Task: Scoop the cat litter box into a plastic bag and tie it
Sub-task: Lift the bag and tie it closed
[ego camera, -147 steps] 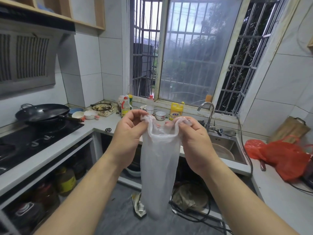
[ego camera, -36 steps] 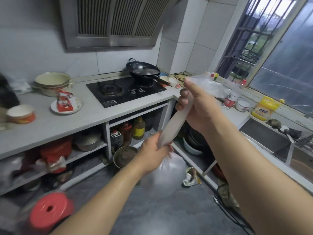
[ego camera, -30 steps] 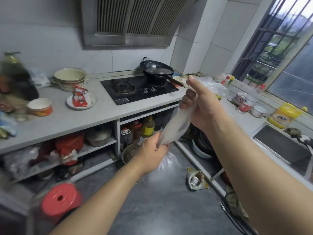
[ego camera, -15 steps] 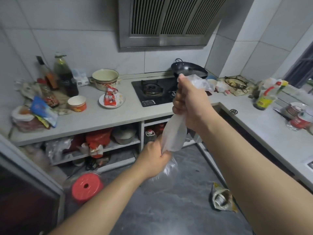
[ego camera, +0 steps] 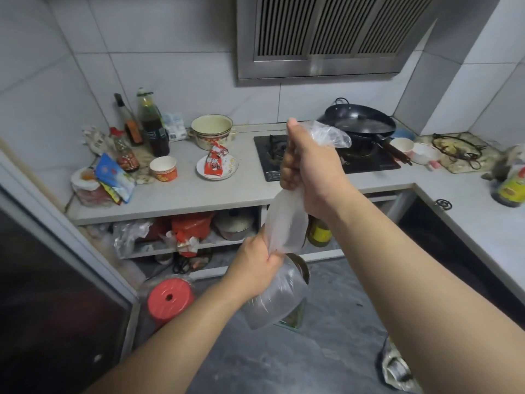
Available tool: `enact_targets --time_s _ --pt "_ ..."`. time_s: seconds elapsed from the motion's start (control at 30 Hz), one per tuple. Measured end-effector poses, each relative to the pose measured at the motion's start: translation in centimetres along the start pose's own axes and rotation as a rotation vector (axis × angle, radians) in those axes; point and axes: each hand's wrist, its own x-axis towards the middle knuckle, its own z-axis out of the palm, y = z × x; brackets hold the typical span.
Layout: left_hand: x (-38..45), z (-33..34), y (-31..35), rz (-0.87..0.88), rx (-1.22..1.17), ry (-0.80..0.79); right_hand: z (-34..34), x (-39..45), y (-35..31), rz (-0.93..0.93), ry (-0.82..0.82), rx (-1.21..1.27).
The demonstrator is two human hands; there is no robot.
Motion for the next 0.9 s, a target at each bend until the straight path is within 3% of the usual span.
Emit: enact_targets --time_s 0.4,0.9 --pt "0.2 -1.4 -2.7 -0.003 0.086 0.104 3.4 2.7 2.6 0.057 -0.028 0.033" --pt "1.5 -9.4 -10.0 0.058 0.056 0.13 14.4 6.2 5.7 0.04 0.005 -0.034"
